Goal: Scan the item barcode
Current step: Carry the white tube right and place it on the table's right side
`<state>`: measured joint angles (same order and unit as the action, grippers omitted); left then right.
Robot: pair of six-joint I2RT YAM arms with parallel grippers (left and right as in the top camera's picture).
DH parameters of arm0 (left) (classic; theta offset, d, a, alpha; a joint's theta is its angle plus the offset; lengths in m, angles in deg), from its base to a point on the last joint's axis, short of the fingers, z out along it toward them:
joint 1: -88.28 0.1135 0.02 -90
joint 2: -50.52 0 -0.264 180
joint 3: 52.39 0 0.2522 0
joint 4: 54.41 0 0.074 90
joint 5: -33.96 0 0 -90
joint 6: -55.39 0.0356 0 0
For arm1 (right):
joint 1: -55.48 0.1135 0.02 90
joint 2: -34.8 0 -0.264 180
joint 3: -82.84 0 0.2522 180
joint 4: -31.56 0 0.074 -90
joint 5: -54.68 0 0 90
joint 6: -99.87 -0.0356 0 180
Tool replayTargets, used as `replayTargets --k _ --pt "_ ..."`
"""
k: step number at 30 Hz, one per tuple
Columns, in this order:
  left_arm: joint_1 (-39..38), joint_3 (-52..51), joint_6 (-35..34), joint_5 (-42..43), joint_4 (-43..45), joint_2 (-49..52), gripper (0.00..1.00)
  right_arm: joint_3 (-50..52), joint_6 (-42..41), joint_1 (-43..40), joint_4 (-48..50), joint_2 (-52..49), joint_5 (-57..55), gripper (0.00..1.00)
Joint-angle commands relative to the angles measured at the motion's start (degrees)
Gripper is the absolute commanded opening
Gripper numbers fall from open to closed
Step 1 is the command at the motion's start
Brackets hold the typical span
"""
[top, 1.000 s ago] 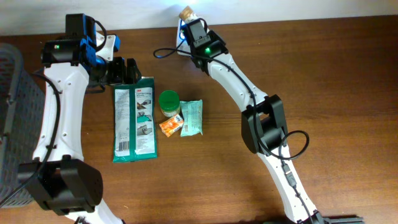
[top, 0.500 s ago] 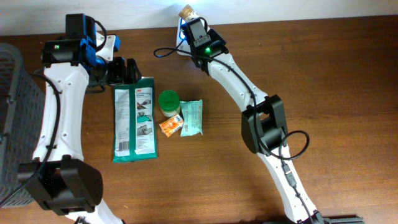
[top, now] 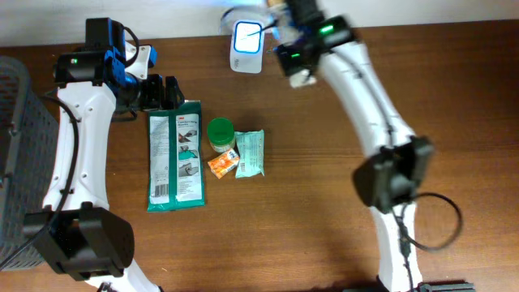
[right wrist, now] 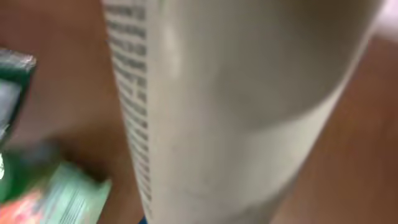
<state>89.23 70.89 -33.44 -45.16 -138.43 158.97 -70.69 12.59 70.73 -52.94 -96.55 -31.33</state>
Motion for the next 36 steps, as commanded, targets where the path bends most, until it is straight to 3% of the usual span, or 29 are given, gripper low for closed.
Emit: replayTargets --k 1,4,7,14,19,21,23,26,31,36 --pt "0.35 0.35 1.05 0.2 0.09 0.35 0.99 -1.2 -4.28 -7.23 -9.86 4.72 14.1 0.04" --pt "0.35 0.35 1.05 0.2 0.09 0.35 0.99 0.26 -2.01 -14.03 -21.79 4.22 13.0 0.04" --pt "0.35 0.35 1.05 0.2 0.09 0.35 0.99 5.7 -1.7 -18.88 -23.54 4.22 8.35 0.04" --pt "0.35 0.35 1.07 0.2 0.09 0.35 0.99 28.98 -1.73 -27.96 -12.09 4.22 7.34 0.04" --pt "0.35 0.35 1.05 0.2 0.09 0.35 0.99 37.03 -1.73 -33.33 -6.84 4.22 7.37 0.04" --pt "0.35 0.35 1.05 0.2 0.09 0.35 0.99 37.27 -1.7 -34.38 -6.67 4.22 7.58 0.16" --pt "0.35 0.35 1.05 0.2 0.09 0.35 0.99 37.22 -1.7 -34.4 -6.64 4.22 7.58 0.34" --pt "0.35 0.35 1.05 0.2 0.09 0.35 0.99 37.22 -1.7 -33.68 -6.71 4.22 7.58 0.49" --pt "0.35 0.35 1.05 0.2 0.09 0.35 0.99 32.92 0.11 -31.54 -10.73 4.24 7.58 0.61" --pt "0.35 0.35 1.05 0.2 0.09 0.35 0.99 20.94 1.42 -24.94 -18.1 4.24 7.54 0.62"
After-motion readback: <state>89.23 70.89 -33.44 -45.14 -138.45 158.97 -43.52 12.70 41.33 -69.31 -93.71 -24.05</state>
